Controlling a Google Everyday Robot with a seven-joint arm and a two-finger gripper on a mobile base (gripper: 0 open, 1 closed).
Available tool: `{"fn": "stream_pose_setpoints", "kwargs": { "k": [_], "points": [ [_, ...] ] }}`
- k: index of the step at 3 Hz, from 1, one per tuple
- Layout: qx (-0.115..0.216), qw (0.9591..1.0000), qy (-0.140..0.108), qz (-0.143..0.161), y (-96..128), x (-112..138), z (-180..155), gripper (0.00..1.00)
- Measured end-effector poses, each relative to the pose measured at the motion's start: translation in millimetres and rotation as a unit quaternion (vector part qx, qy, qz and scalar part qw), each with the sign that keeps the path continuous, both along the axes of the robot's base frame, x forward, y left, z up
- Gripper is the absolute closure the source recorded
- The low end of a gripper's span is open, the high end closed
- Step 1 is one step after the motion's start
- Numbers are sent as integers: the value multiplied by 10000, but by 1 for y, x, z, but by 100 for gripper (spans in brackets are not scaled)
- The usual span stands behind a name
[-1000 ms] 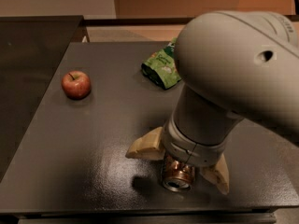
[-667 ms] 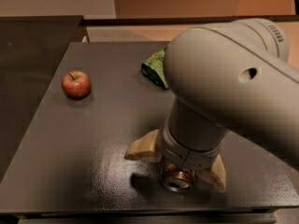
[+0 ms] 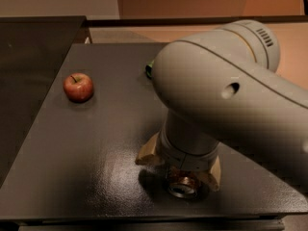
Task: Place orange can upright
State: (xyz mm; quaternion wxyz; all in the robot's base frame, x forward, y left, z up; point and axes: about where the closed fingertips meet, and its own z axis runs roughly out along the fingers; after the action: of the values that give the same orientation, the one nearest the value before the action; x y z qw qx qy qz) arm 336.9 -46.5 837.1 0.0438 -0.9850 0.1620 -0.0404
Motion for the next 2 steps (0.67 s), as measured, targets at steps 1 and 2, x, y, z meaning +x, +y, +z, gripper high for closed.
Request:
{"fn": "stream_pose_setpoints", "kwargs": {
  "k": [1,2],
  "points": [
    [-68,9999,-35,-115,0,6,3,39],
    [-32,9994,133,-312,1,8,9,64]
  ]
}}
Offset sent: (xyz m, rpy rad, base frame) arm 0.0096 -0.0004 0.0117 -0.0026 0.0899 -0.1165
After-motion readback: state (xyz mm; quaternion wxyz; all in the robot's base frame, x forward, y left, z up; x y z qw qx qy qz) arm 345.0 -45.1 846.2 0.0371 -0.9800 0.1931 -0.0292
